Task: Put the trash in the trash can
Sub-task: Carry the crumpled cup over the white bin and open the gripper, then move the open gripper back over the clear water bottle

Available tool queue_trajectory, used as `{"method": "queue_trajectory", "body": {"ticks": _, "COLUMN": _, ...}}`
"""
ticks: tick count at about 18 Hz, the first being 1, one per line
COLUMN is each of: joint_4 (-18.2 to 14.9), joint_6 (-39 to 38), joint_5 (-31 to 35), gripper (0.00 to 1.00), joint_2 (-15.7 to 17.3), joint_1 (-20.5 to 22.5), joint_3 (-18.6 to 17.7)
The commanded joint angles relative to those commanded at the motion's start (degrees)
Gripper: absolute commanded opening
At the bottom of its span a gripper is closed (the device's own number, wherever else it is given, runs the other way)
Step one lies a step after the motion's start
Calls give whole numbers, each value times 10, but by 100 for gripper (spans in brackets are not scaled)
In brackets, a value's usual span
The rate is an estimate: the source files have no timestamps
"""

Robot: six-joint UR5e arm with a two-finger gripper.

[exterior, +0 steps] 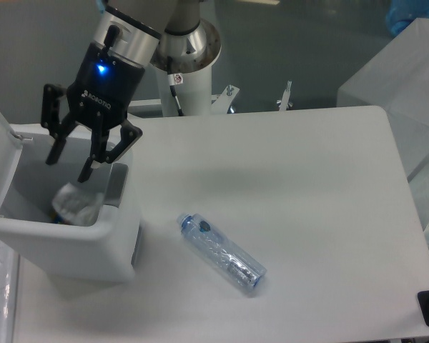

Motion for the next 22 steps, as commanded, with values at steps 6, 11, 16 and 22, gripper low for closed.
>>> {"method": "queue_trajectory", "body": {"ticks": 6, "joint_4": 1, "joint_6": -31, "joint_5": 0, "gripper": 100, "joint_2": -39, "joint_1": 89, "joint_3": 16}}
{"method": "queue_trajectory", "body": {"ticks": 11, "joint_4": -6, "joint_6": -73, "joint_5": 11, "gripper": 100, "joint_2": -105, "joint_1": 141, "joint_3": 54}}
{"method": "queue_trajectory", "body": {"ticks": 16, "joint_4": -54, "joint_6": -85, "joint_5": 75, "gripper": 100, "joint_2": -172, "joint_1": 142, "joint_3": 104}}
{"method": "queue_trajectory", "body": {"ticks": 22, "joint_4": -205, "joint_6": -84, "joint_5": 153, "gripper": 100, "joint_2": -243, "joint_1": 137, "joint_3": 194}}
